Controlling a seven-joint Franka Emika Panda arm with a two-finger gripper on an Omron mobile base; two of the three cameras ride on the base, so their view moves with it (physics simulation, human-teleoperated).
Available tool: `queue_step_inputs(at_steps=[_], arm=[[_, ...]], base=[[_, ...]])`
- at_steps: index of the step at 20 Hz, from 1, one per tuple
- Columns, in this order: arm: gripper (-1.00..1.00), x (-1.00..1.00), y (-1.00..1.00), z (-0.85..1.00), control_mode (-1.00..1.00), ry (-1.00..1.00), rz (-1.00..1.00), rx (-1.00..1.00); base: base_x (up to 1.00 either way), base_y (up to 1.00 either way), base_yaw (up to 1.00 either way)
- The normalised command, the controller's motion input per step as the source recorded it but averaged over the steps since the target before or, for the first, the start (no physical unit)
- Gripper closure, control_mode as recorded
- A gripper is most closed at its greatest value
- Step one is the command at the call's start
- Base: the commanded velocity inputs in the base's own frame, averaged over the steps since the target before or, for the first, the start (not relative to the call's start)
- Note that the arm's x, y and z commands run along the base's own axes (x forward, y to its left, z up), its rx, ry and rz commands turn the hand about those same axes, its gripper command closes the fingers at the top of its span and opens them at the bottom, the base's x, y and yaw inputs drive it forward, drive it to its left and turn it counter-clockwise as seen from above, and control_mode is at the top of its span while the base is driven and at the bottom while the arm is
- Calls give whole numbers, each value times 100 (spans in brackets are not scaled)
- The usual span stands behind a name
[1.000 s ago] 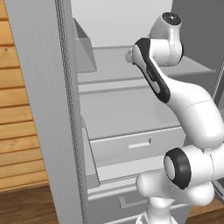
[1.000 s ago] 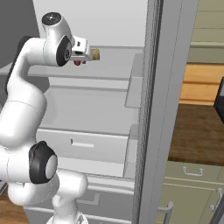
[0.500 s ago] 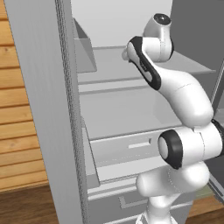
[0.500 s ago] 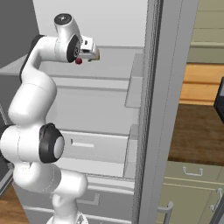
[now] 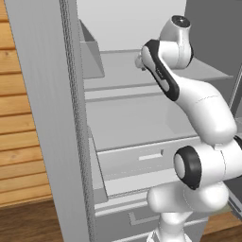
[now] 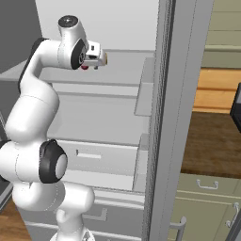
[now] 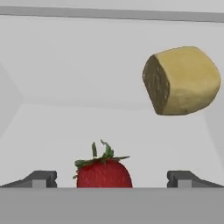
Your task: Take the strawberry from the fridge and place it on top of the pancake, located on the dining counter.
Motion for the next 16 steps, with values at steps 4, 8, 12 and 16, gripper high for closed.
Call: queue_step_inputs(at_steps=[4, 8, 12, 16], arm=[[-100, 0, 0, -31, -100, 0, 2, -1], [-100, 23, 14, -12, -100, 0, 0, 0], [100, 3, 4, -16, -100, 0, 1, 0], [100, -12, 0, -8, -100, -1, 1, 0]], base=[[0, 0, 0], [0, 0, 0], [0, 0, 0], [0, 0, 0]])
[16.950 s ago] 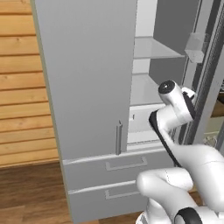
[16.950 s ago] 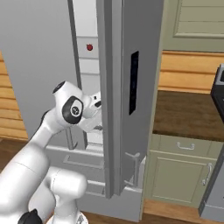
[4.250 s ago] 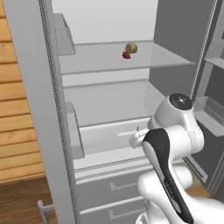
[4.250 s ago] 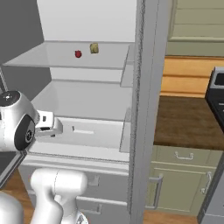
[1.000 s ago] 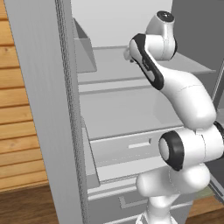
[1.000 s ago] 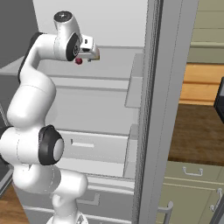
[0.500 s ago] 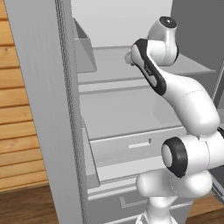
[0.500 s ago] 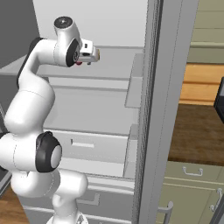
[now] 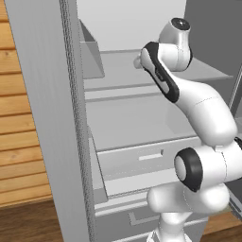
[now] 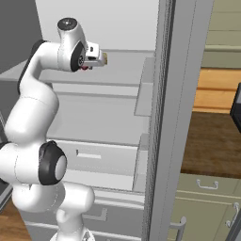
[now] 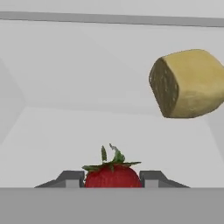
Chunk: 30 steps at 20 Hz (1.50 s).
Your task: Take the strawberry from the fridge and place it on top of the pancake, located on the dining counter.
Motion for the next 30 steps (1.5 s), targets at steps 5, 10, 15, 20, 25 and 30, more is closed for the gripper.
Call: queue_step_inputs(at_steps=[5, 10, 15, 20, 25, 30], arm=[[100, -45, 0, 2, -100, -5, 5, 0], [100, -98, 0, 2, -100, -7, 5, 0], [100, -100, -11, 3, -100, -5, 5, 0], [100, -100, -15, 0, -100, -1, 3, 0], [100, -100, -8, -2, -100, 0, 0, 0], [100, -99, -5, -13, -100, 0, 0, 0]], base=[[0, 0, 0], [0, 0, 0], [0, 0, 0], [0, 0, 0], [0, 0, 0], [0, 0, 0]])
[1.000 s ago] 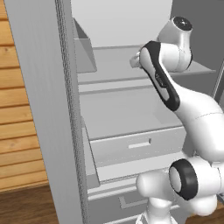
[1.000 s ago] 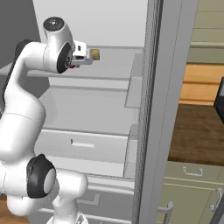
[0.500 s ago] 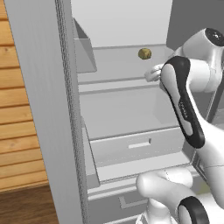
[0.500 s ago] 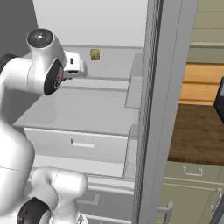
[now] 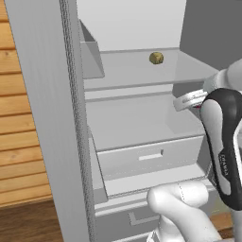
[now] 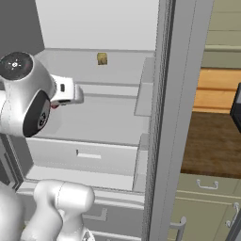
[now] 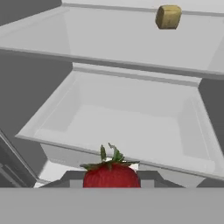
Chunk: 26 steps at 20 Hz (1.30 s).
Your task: Take the strawberry from the fridge and place it on top of the pancake, located on the dining counter.
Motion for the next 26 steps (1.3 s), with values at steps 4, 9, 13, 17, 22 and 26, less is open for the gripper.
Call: queue_step_inputs(at_steps=[4, 9, 13, 17, 22, 26], arm=[[100, -63, 0, -23, -100, 1, 0, 0], [100, -9, 1, -31, -100, 3, 1, -4], [100, -41, 0, -29, -100, 0, 0, 0], [100, -30, 0, -13, 100, -2, 0, 0], [100, 0, 0, 0, 100, 0, 0, 0], [100, 0, 0, 0, 100, 0, 0, 0]], base=[[0, 0, 0], [0, 0, 0], [0, 0, 0], [-49, 0, 0], [-84, 0, -21], [-19, 18, -55]])
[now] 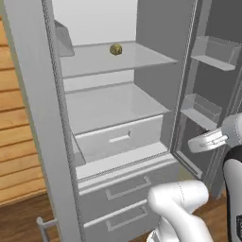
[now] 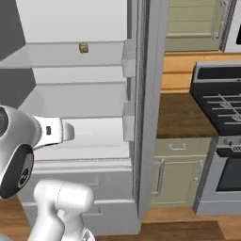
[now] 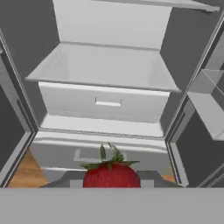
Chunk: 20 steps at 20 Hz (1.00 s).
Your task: Take the strawberry from the fridge and place it on top of the pancake, located on the dining counter.
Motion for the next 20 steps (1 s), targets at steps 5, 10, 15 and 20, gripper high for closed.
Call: queue_step_inputs(at_steps=[5, 10, 15, 20], arm=[[100, 0, 0, 0, 100, 0, 0, 0], [100, 0, 0, 0, 100, 0, 0, 0], [100, 0, 0, 0, 100, 0, 0, 0], [100, 0, 0, 0, 100, 0, 0, 0]], base=[[-1, 47, -70], [-20, 29, -85], [-43, 0, -90], [-53, 0, -85]])
